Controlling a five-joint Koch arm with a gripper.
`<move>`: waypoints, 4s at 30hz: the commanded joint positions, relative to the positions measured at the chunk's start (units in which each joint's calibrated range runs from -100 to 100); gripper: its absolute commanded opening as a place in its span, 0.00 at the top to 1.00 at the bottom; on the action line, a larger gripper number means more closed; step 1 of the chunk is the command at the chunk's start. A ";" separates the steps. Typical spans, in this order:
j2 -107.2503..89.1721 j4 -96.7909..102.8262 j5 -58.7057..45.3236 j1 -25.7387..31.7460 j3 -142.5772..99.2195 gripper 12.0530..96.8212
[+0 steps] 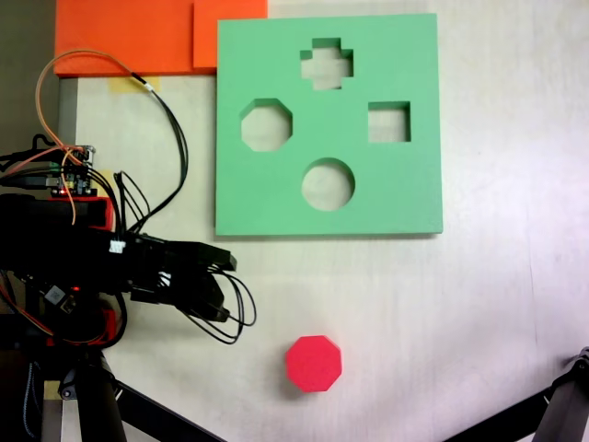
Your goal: Put the octagonal pillar block into the corresponding hole
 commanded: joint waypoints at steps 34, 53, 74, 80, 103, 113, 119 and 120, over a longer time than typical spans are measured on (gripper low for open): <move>76.97 -9.87 -7.57 -4.84 49.44 0.02; 89.96 -8.71 -8.60 -6.25 55.52 0.02; 97.36 -6.98 -8.69 -6.15 55.03 0.36; 97.78 -7.07 -8.64 -6.11 53.43 0.57; 94.15 -15.45 -2.30 -4.84 51.34 0.69; 80.46 -19.69 2.05 -2.59 51.84 0.69; 64.40 -24.21 8.69 2.20 56.32 0.69; 63.56 -25.95 9.28 3.22 58.91 0.69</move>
